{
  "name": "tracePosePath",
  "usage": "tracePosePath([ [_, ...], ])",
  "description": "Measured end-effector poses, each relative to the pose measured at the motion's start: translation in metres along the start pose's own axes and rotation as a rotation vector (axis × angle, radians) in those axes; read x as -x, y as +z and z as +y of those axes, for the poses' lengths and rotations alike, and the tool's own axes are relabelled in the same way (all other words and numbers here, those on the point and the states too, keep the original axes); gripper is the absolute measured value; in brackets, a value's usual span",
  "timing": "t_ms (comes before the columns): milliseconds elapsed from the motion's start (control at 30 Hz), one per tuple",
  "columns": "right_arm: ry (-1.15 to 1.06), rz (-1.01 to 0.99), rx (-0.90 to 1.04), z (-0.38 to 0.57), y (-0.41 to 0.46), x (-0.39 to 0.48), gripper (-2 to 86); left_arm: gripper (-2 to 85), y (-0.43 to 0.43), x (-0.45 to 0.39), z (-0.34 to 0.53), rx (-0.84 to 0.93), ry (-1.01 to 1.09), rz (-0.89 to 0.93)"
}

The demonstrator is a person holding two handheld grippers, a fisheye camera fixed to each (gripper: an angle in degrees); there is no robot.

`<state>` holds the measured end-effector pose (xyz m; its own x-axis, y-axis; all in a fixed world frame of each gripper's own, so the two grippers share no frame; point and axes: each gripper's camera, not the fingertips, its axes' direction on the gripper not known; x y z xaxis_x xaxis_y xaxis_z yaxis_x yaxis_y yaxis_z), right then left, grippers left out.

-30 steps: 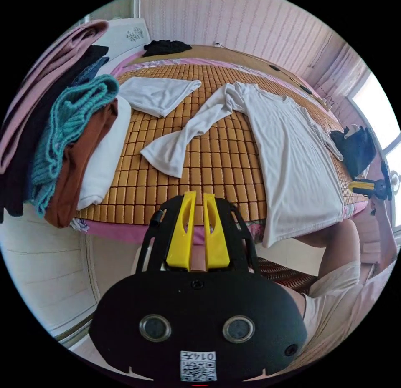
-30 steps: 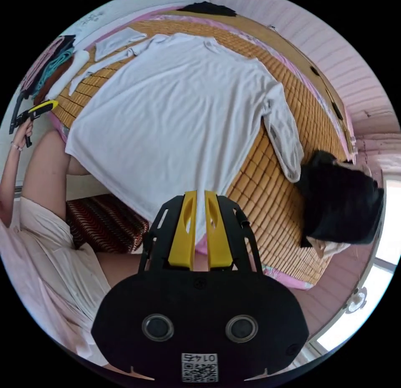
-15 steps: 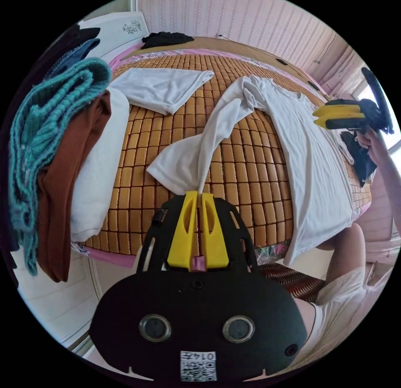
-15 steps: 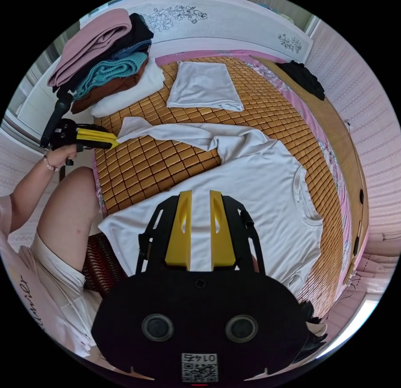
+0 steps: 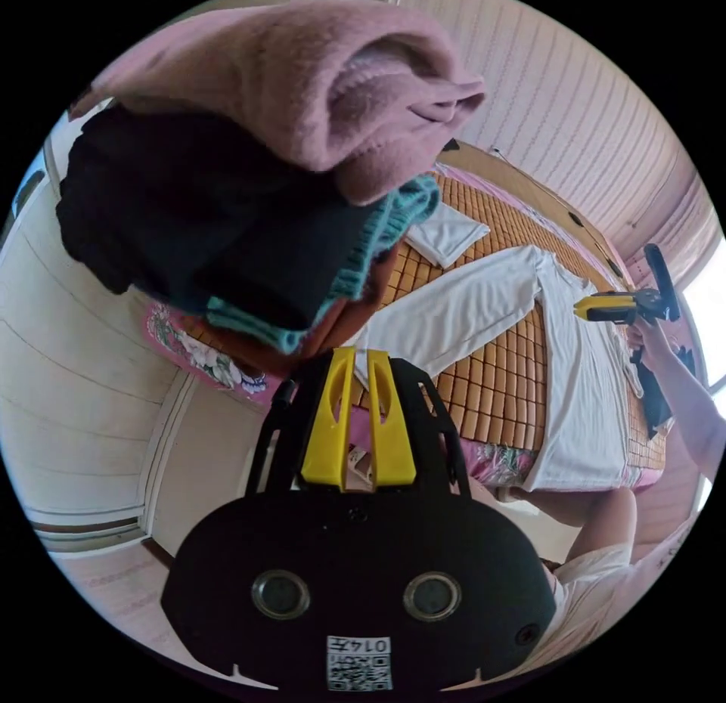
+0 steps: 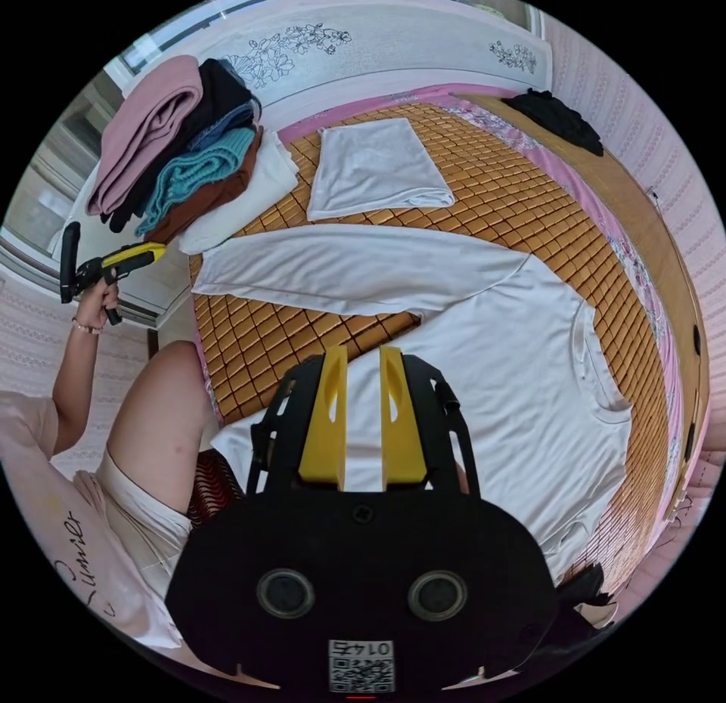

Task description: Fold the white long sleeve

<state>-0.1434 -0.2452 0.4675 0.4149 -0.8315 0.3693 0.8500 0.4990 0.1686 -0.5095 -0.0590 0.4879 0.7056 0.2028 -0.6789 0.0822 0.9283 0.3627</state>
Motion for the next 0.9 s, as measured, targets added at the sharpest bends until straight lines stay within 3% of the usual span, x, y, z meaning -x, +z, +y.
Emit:
tracePosePath([
  [200, -0.038, 0.086, 0.052, -0.037, 0.024, 0.004, 7.3, 2.1, 0.033, -0.018, 0.017, 0.057, 0.004, 0.054],
  [400, -0.059, 0.088, 0.102, -0.058, 0.055, 0.015, 7.2, 0.9, 0.061, -0.05, -0.004, -0.006, 0.024, 0.05],
  [500, -0.074, 0.134, 0.125, -0.057, 0.069, 0.018, 7.1, -0.5, 0.071, -0.069, -0.013, -0.069, 0.068, -0.062],
  [600, -0.042, 0.117, 0.105, -0.052, 0.068, 0.013, 6.9, -0.9, 0.101, -0.079, -0.021, 0.055, 0.094, -0.184],
  [667, -0.024, 0.103, 0.096, -0.046, 0.067, 0.009, 6.9, -0.9, 0.104, -0.083, -0.019, 0.043, 0.103, -0.214],
  [900, -0.042, 0.124, -0.018, -0.012, 0.061, 0.011, 2.5, -1.0, 0.099, -0.11, -0.02, 0.02, 0.095, -0.175],
])
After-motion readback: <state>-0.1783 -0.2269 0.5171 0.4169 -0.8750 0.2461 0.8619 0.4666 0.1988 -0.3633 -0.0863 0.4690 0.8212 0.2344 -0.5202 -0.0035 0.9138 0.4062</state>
